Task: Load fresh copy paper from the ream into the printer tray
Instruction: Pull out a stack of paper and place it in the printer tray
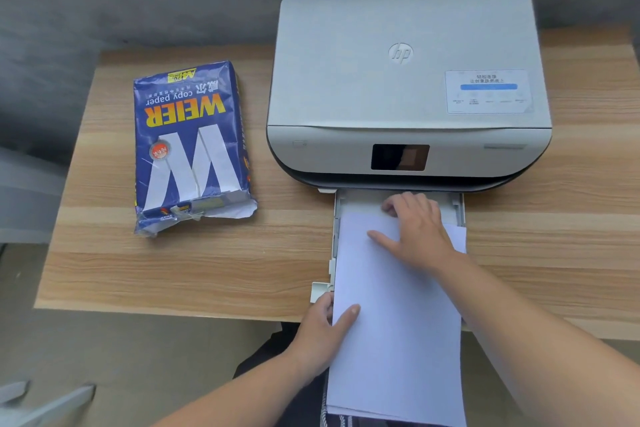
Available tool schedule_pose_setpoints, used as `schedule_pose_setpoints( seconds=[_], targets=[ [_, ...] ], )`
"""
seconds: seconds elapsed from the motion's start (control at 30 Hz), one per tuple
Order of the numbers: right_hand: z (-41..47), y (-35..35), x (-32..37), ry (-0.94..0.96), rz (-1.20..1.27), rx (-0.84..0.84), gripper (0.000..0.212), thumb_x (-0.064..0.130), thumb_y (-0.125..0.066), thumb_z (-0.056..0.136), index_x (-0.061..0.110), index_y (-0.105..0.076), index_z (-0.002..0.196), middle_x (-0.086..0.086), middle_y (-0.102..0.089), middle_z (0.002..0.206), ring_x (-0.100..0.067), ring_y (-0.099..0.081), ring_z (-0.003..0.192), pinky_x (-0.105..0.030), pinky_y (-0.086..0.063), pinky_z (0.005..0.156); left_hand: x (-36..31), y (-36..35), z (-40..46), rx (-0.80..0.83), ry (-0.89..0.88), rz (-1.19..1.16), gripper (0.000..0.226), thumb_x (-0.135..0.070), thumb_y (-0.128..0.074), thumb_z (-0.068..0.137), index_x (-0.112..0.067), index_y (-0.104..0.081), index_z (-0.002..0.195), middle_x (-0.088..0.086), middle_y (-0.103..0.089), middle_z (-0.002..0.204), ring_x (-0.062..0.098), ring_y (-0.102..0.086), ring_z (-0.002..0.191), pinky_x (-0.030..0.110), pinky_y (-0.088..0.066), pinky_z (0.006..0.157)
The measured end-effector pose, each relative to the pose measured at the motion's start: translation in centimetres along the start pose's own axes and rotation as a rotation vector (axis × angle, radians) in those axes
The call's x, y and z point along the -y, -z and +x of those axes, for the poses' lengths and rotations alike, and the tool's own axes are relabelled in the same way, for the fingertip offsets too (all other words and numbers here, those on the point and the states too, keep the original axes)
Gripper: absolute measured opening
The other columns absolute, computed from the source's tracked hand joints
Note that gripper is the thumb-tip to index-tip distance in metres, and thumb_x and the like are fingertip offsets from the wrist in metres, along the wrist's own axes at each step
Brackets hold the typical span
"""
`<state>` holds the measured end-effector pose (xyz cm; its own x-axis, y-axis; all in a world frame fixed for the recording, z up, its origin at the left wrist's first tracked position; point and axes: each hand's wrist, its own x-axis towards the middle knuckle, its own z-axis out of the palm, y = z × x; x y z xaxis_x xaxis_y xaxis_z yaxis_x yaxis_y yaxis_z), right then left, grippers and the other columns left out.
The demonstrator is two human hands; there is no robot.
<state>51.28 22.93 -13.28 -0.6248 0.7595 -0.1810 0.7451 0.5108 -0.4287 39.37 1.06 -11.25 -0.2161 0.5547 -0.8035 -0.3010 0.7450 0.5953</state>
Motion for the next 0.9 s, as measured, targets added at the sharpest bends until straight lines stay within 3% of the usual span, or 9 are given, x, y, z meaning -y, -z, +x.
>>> schedule_pose_setpoints(
  seconds=[0.17, 0.33, 0.43, 0.53, 0.63, 0.77, 0.9],
  targets=[
    [0.0, -0.4, 0.8, 0.080, 0.054, 0.043, 0.040, 0.051, -0.069, 0.084, 0.024, -0.061, 0.112, 0.004, -0.058, 0.110, -0.022, -0.050, 0.104, -0.030, -0.029, 0.094, 0.0, -0.1, 0.1, -0.005, 0.005, 0.034, 0.020, -0.020, -0.062, 0.103, -0.016, -0.065, 0.122, -0.001, -0.080, 0.115, 0.019, -0.077, 0.105, 0.044, -0.061, 0.096],
    [-1.0, 0.0, 1.4, 0.067, 0.160, 0.064, 0.045, 0.039, -0.066, 0.091, 0.024, -0.059, 0.133, 0.004, -0.058, 0.132, -0.020, -0.048, 0.125, -0.029, -0.025, 0.105, 0.0, -0.6, 0.1, -0.049, -0.032, 0.112, 0.021, -0.024, -0.057, 0.103, -0.027, -0.065, 0.123, -0.009, -0.078, 0.118, 0.014, -0.074, 0.110, 0.047, -0.057, 0.101],
    [-3.9, 1.2, 0.2, -0.107, 0.230, -0.175, 0.046, 0.023, -0.070, 0.089, 0.019, -0.060, 0.133, 0.000, -0.059, 0.136, -0.023, -0.050, 0.128, -0.035, -0.030, 0.109, -0.4, -1.2, 0.2, -0.095, -0.052, 0.117, 0.018, -0.026, -0.056, 0.104, -0.029, -0.064, 0.120, -0.012, -0.077, 0.117, 0.009, -0.072, 0.110, 0.046, -0.055, 0.103],
    [-8.3, 2.2, -0.9, -0.447, 0.246, -0.355, 0.045, 0.018, -0.071, 0.089, 0.018, -0.060, 0.132, -0.004, -0.055, 0.133, -0.026, -0.047, 0.124, -0.044, -0.036, 0.104, -0.9, -1.5, 0.5, -0.116, -0.048, 0.121, 0.014, -0.026, -0.055, 0.105, -0.031, -0.064, 0.115, -0.014, -0.076, 0.115, 0.007, -0.071, 0.109, 0.043, -0.055, 0.104],
    [-11.6, 1.6, -1.8, -0.667, 0.258, -0.307, 0.047, 0.022, -0.070, 0.089, 0.023, -0.059, 0.135, -0.003, -0.050, 0.132, -0.025, -0.040, 0.122, -0.046, -0.033, 0.105, -1.6, -1.6, 1.0, -0.141, -0.045, 0.119, 0.012, -0.028, -0.055, 0.105, -0.030, -0.064, 0.112, -0.013, -0.076, 0.113, 0.008, -0.072, 0.107, 0.038, -0.056, 0.100],
    [-12.9, 0.5, -2.3, -0.692, 0.292, -0.255, 0.052, 0.024, -0.070, 0.089, 0.023, -0.057, 0.139, -0.003, -0.049, 0.129, -0.024, -0.039, 0.122, -0.046, -0.030, 0.109, -2.4, -1.7, 1.8, -0.183, -0.032, 0.129, 0.010, -0.031, -0.057, 0.104, -0.027, -0.064, 0.099, -0.004, -0.074, 0.105, 0.013, -0.070, 0.093, 0.027, -0.053, 0.076],
    [-12.6, 0.2, -2.0, -0.703, 0.360, -0.231, 0.060, 0.025, -0.069, 0.090, 0.021, -0.049, 0.147, -0.003, -0.047, 0.133, -0.022, -0.038, 0.126, -0.047, -0.033, 0.112, -2.5, -1.7, 2.5, -0.204, -0.020, 0.172, 0.013, -0.039, -0.058, 0.101, -0.030, -0.064, 0.094, 0.000, -0.073, 0.105, 0.019, -0.068, 0.095, 0.033, -0.052, 0.078]
  ],
)
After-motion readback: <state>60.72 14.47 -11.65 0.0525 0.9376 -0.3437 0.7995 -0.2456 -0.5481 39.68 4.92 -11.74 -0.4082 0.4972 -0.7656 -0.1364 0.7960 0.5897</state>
